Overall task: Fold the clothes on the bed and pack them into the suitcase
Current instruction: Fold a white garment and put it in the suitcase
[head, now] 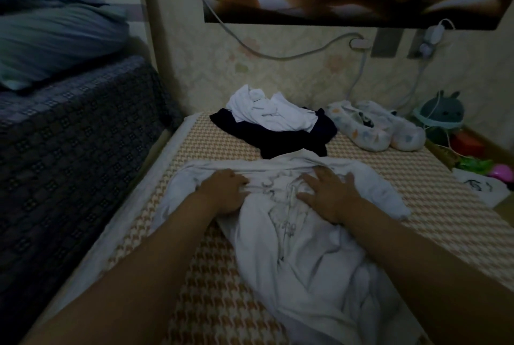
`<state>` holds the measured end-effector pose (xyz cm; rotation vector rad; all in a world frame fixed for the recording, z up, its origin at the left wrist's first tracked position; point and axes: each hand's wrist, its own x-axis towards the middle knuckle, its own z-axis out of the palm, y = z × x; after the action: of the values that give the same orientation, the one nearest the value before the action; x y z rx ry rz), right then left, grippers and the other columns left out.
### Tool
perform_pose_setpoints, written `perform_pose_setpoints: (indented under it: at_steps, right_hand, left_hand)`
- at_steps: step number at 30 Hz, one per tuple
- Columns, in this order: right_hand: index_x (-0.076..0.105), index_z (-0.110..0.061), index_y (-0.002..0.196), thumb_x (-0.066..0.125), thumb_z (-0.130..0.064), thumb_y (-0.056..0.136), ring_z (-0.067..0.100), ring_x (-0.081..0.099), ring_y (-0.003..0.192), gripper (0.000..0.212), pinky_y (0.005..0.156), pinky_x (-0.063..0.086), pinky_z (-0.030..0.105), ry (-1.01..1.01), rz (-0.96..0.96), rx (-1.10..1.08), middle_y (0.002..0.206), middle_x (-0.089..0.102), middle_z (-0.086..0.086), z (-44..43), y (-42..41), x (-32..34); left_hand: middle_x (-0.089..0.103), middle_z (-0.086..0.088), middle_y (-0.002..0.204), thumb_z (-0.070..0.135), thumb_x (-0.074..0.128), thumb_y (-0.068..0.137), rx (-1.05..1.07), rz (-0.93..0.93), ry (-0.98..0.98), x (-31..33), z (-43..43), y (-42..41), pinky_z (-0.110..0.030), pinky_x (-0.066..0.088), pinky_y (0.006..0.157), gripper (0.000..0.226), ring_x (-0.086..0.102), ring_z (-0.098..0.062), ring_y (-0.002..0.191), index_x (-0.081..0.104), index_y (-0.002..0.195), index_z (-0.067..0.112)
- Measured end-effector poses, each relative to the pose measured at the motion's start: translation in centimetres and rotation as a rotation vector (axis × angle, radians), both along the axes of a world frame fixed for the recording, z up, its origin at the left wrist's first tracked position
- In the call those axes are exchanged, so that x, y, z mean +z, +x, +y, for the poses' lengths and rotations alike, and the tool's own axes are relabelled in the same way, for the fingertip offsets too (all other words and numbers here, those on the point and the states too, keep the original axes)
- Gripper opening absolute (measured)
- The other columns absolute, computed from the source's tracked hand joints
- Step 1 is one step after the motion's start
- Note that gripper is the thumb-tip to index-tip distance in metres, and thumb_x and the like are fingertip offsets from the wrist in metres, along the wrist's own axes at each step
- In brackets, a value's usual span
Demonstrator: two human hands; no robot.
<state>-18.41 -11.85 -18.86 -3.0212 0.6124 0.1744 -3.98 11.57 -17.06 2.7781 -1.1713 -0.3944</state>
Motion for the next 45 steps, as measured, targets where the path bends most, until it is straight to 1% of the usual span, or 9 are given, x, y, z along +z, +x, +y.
perform_pose_setpoints:
  at_steps: [5,8,11,16,20,29,36,40,45]
  right_hand:
    - [0.039,-0.027,0.145,0.052,-0.041,0.095,0.021,0.022,0.143,0.054,0.116,0.016,0.041,0.1,-0.226,0.114,0.154,0.027,0.004,2.3,-1.7,1.8]
    - [0.064,-0.027,0.096,0.061,-0.033,0.089,0.016,0.055,0.104,0.01,0.094,0.043,0.03,0.273,-0.343,0.186,0.106,0.058,-0.003,4.8,-4.2,4.2]
    - [0.053,-0.025,0.061,0.066,-0.053,0.082,0.009,0.055,0.069,0.037,0.071,0.048,0.027,0.453,-0.143,0.175,0.069,0.056,-0.008,7.1,-7.0,6.7]
    - [0.062,-0.017,0.07,0.074,-0.064,0.068,0.008,0.053,0.065,0.049,0.064,0.045,0.023,0.48,0.11,0.245,0.07,0.058,-0.002,9.1,-11.0,7.4]
    - [0.065,-0.009,0.084,0.062,-0.033,0.091,0.011,0.056,0.076,0.025,0.071,0.046,0.025,0.565,-0.138,0.185,0.082,0.063,0.002,8.7,-12.8,6.7]
    - [0.046,-0.017,0.098,0.037,-0.03,0.103,0.02,0.051,0.068,0.017,0.054,0.033,0.031,0.257,-0.767,-0.254,0.078,0.053,0.001,5.4,-15.7,8.4]
    - [0.06,-0.022,0.102,0.056,-0.018,0.088,0.025,0.049,0.097,0.015,0.075,0.032,0.034,-0.171,-0.434,-0.196,0.105,0.053,0.006,4.3,-16.2,6.5]
    - [0.058,-0.018,0.084,0.059,-0.033,0.089,0.022,0.056,0.08,0.016,0.059,0.033,0.03,0.089,-0.578,-0.084,0.083,0.053,0.0,6.8,-15.0,7.5]
    - [0.054,-0.018,0.11,0.066,-0.072,0.067,0.02,0.057,0.097,0.07,0.08,0.046,0.03,0.063,0.156,0.037,0.108,0.059,0.004,9.8,-14.0,8.1]
  left_hand:
    - [0.029,-0.012,0.153,0.03,0.031,0.104,-0.017,-0.038,-0.011,0.7,0.5,-1.9,-0.039,0.023,0.114,0.048,0.029,-0.033,0.14,0.029,0.149,0.016]
    - [0.042,-0.011,0.135,0.023,0.042,0.098,-0.059,-0.166,-0.056,2.2,1.4,-4.6,-0.042,0.037,0.102,0.04,0.039,-0.033,0.127,0.042,0.138,0.016]
    - [0.043,-0.001,0.097,0.009,0.053,0.087,-0.112,-0.2,-0.187,3.2,2.8,-8.1,-0.032,0.037,0.073,0.017,0.046,-0.022,0.096,0.048,0.096,0.023]
    - [0.043,0.002,0.086,0.01,0.064,0.077,-0.323,-0.003,-0.145,3.4,4.0,-13.0,-0.031,0.037,0.062,0.027,0.04,-0.016,0.073,0.042,0.081,0.025]
    - [0.038,0.002,0.125,0.049,0.07,0.071,-0.391,-0.051,0.034,2.7,4.1,-14.9,-0.038,0.042,0.092,0.068,0.038,-0.022,0.11,0.045,0.131,0.03]
    - [0.061,0.002,0.118,0.026,0.053,0.086,-0.267,0.048,-0.541,6.3,5.3,-14.4,-0.027,0.041,0.094,0.029,0.055,-0.015,0.107,0.062,0.113,0.022]
    - [0.064,-0.007,0.118,0.007,0.056,0.091,0.138,-0.002,-0.166,7.1,8.8,-10.6,-0.031,0.044,0.096,0.023,0.057,-0.027,0.111,0.072,0.107,0.01]
    - [0.065,0.0,0.108,0.013,0.054,0.092,-0.038,-0.12,-0.082,6.1,8.7,-12.3,-0.031,0.049,0.086,0.023,0.058,-0.02,0.095,0.07,0.089,0.029]
    - [0.06,0.005,0.11,0.038,0.062,0.085,-0.329,0.145,-0.143,5.4,5.8,-16.0,-0.036,0.048,0.089,0.021,0.054,-0.015,0.097,0.062,0.105,0.032]
